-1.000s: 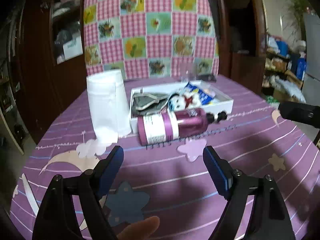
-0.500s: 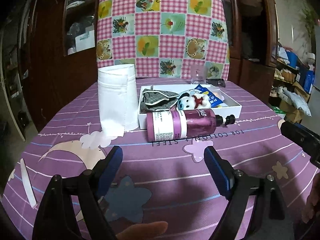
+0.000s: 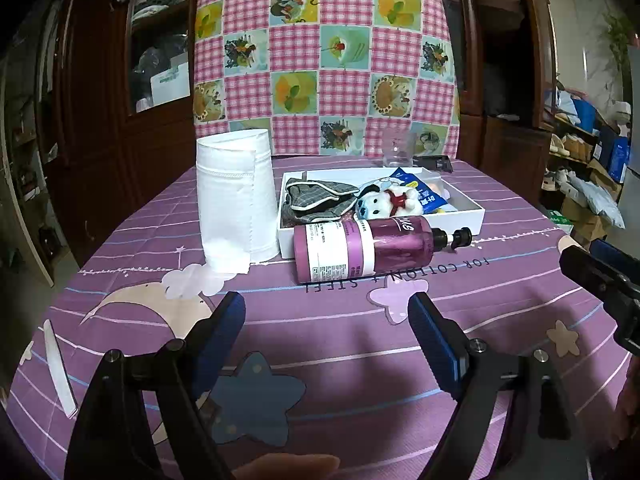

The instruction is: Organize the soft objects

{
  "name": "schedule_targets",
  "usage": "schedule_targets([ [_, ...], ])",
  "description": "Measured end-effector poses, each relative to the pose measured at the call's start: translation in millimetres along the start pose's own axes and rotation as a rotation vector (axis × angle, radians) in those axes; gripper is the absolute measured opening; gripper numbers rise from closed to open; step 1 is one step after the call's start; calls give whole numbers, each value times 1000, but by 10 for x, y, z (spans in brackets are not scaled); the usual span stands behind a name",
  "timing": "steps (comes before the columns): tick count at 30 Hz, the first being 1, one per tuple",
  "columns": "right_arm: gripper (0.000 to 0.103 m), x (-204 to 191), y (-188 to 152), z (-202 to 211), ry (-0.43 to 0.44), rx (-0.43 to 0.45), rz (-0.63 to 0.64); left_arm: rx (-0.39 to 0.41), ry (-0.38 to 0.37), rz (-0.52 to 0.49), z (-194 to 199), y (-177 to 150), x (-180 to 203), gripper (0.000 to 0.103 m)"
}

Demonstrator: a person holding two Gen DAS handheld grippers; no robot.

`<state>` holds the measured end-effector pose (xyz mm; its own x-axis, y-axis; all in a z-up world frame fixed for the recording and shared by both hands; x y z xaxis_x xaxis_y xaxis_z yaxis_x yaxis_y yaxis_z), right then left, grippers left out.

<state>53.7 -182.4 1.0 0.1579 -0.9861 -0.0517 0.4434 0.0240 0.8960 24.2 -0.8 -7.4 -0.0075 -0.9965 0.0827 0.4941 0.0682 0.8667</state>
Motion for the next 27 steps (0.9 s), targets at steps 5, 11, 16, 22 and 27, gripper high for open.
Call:
schedule_targets([
  [5, 82, 6, 0, 0, 0, 0, 1, -8, 5, 8, -13, -6, -20, 84],
  [11, 82, 13, -3, -7, -7, -6, 5, -9, 8, 14, -15, -12, -38, 84],
  [16, 82, 15, -4, -9, -7, -6, 6, -9, 8, 14, -13, -11, -42, 84],
  [22, 82, 18, -6, -13, -15, -11, 11, -8, 13, 16, -7, -1, -53, 84],
  [27, 82, 20, -5, -12, -15, -8, 11, -8, 14, 18, -2, 0, -54, 84],
])
Point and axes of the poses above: each gripper's, at about its wrist camera, not at the fingertips, and z roughly against the way its jaws point, x to its right, y to its top, the point moved 7 cm from there along -z, roughly the way its jaws point, and after that the axes turned 14 degrees about -y, right-handed, at the moved point
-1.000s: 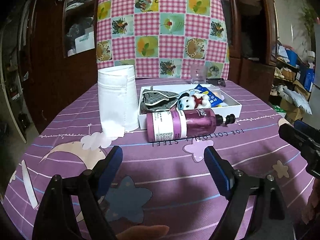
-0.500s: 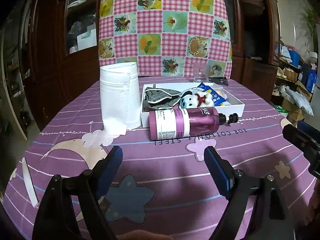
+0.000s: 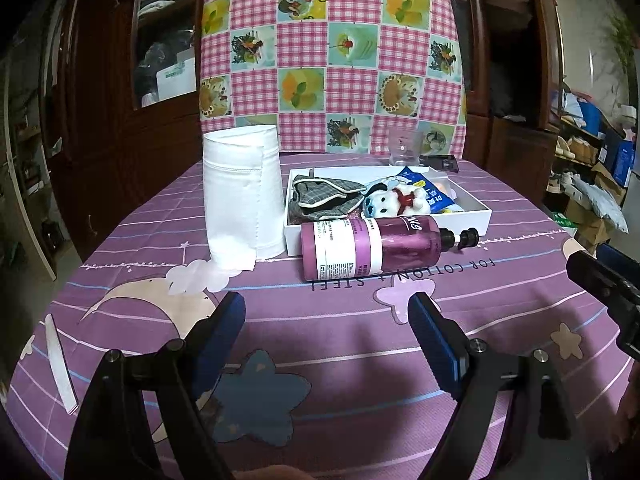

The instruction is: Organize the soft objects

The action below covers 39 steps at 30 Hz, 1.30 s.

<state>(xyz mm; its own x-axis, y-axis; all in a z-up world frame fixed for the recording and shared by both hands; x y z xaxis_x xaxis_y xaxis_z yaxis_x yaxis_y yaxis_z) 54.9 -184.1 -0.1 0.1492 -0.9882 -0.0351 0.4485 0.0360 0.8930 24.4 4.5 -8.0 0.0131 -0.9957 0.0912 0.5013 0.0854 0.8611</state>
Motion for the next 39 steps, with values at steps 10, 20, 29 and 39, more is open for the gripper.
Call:
schedule_targets([
  [10, 82, 1, 6, 0, -4, 1, 8, -3, 3, 4, -7, -2, -1, 84],
  [20, 82, 1, 6, 5, -6, 4, 11, -5, 4, 6, -10, -6, -4, 84],
  [29, 82, 6, 10, 10, -8, 5, 13, -7, 8, 13, -32, -18, -6, 84],
  [39, 82, 8, 10, 9, -8, 5, 14, -9, 11, 16, -29, -18, -9, 84],
])
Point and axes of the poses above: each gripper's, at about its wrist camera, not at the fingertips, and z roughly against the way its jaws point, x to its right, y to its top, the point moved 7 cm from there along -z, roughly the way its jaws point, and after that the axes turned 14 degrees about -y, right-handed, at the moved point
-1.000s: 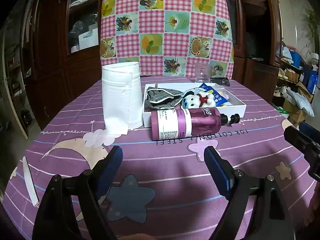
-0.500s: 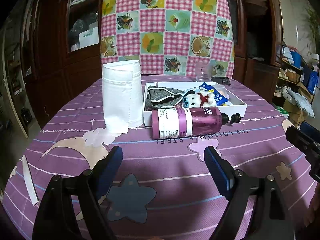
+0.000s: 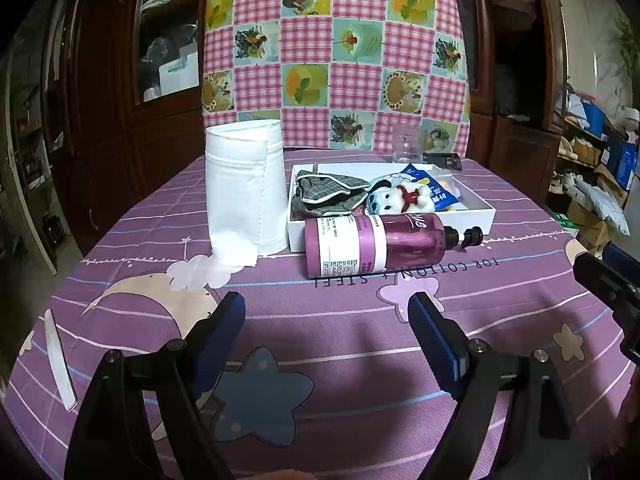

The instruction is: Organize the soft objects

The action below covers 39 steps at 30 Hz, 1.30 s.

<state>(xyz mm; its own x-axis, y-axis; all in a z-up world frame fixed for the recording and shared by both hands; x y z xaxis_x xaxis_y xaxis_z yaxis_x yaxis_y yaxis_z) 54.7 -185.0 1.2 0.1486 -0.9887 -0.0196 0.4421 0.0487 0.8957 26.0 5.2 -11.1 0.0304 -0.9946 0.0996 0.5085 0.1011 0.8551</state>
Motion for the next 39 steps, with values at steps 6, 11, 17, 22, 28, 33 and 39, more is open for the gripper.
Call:
schedule_targets([
  [6, 82, -3, 0, 3, 0, 0, 0, -2, -5, -1, -3, 1, 5, 84],
  [11, 82, -5, 0, 4, 0, 1, 1, 0, -1, -3, -1, 3, 3, 84],
  [17, 82, 1, 2, 1, 0, 0, 1, 0, 3, -4, 2, 4, 2, 84],
  [22, 82, -8, -3, 5, 0, 1, 1, -2, 9, -9, 2, 3, 5, 84],
  [28, 82, -10, -4, 6, -1, 1, 1, -3, 12, -9, -3, 5, 3, 84],
  [33, 82, -13, -5, 5, -1, 1, 1, -3, 11, -11, -1, 7, 4, 84],
  [39, 82, -14, -7, 5, -1, 2, 2, -3, 11, -10, -1, 6, 1, 84],
])
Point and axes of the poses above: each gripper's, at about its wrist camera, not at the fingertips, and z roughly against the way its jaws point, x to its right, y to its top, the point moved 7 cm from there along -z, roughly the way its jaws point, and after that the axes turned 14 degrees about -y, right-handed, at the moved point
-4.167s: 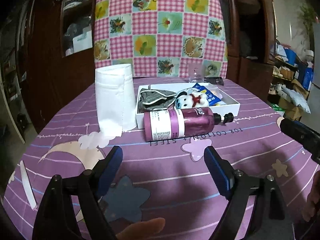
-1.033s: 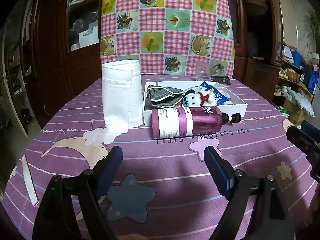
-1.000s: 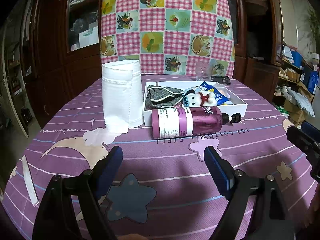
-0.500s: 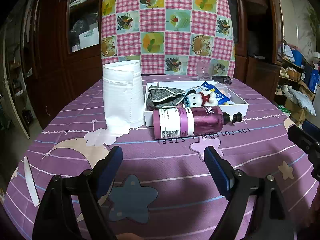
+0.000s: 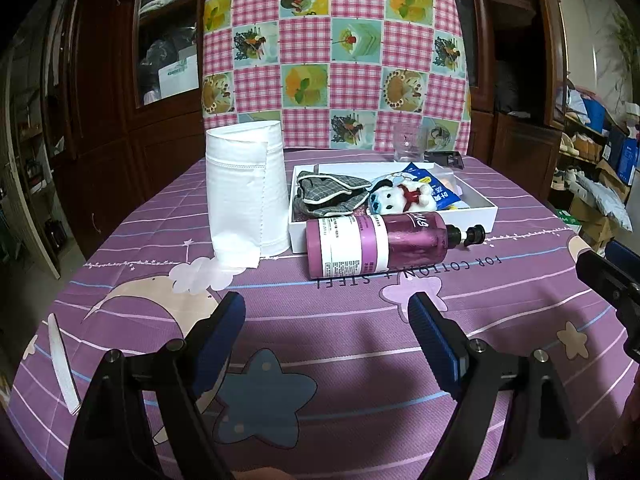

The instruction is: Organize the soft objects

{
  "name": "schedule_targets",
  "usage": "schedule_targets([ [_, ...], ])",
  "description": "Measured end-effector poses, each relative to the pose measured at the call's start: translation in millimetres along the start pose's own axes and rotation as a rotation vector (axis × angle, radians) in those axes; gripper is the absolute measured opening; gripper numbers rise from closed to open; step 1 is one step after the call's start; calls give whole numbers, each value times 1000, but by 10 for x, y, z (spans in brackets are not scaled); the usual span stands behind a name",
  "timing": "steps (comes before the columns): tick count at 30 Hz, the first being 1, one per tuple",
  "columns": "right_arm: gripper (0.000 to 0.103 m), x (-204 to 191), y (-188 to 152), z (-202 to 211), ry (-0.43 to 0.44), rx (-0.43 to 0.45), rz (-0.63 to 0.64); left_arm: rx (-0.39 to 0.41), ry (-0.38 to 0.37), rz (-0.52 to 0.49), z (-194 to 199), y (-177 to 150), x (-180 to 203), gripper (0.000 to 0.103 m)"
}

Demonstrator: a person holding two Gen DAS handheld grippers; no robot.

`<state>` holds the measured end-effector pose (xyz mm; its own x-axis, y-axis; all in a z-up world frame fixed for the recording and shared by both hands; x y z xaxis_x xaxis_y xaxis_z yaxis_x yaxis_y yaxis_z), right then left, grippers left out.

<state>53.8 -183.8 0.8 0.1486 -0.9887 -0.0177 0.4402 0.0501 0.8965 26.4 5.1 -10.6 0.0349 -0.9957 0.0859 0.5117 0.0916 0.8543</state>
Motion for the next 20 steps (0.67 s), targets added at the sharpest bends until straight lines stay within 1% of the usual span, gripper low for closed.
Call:
schedule_targets([
  [16, 82, -4, -5, 0, 0, 1, 1, -1, 0, 1, -4, -2, -4, 84],
  [19, 82, -3, -7, 0, -2, 0, 4, 10, -34, 19, 11, -1, -16, 84],
  [20, 82, -6, -2, 7, -2, 0, 5, 11, -35, 30, 11, -3, -32, 84],
])
Point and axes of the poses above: each gripper's, at about its wrist camera, not at the fingertips, and z roughly against the way its jaws point, x to its right, y to its top, the point moved 7 cm from there along -z, roughly the way its jaws point, and after that the axes turned 14 degrees about -y, right-handed, at the moved point
